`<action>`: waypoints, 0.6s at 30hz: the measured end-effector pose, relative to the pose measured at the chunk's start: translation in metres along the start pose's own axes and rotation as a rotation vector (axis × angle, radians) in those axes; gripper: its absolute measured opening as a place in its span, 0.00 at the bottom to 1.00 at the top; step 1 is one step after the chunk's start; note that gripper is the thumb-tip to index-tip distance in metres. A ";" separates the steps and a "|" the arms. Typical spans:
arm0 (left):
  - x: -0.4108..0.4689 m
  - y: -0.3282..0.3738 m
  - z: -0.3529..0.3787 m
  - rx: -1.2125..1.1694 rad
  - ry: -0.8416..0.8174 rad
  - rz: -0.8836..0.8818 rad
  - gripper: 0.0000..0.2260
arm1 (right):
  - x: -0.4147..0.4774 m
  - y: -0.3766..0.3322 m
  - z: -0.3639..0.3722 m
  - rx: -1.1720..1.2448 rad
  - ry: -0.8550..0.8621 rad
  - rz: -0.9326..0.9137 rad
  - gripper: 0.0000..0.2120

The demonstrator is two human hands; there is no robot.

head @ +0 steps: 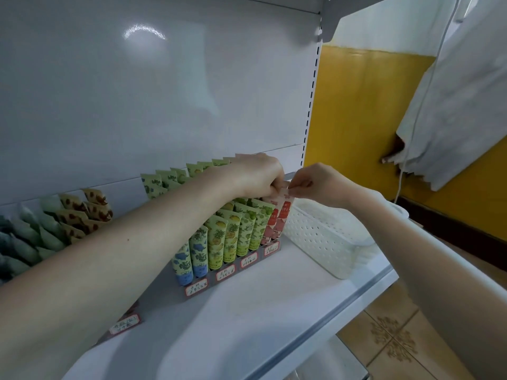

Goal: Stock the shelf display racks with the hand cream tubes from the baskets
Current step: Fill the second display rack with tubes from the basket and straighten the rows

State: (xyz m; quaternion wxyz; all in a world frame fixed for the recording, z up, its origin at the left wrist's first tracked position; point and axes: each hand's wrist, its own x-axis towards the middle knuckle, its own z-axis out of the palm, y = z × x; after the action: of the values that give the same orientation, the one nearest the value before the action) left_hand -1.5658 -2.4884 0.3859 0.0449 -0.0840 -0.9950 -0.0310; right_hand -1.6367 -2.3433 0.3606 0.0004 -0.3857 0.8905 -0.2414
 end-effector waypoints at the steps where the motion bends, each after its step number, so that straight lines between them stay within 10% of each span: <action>1: 0.000 0.000 0.000 -0.006 0.001 0.002 0.07 | 0.000 0.000 0.000 0.005 0.000 0.002 0.06; 18: -0.004 -0.004 -0.002 -0.010 -0.024 -0.002 0.07 | 0.002 0.001 0.004 -0.029 -0.005 -0.007 0.05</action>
State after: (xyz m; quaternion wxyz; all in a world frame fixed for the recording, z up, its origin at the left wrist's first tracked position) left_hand -1.5626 -2.4934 0.3870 0.0328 -0.0838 -0.9953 -0.0349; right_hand -1.6377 -2.3460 0.3573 -0.0037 -0.3893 0.8926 -0.2273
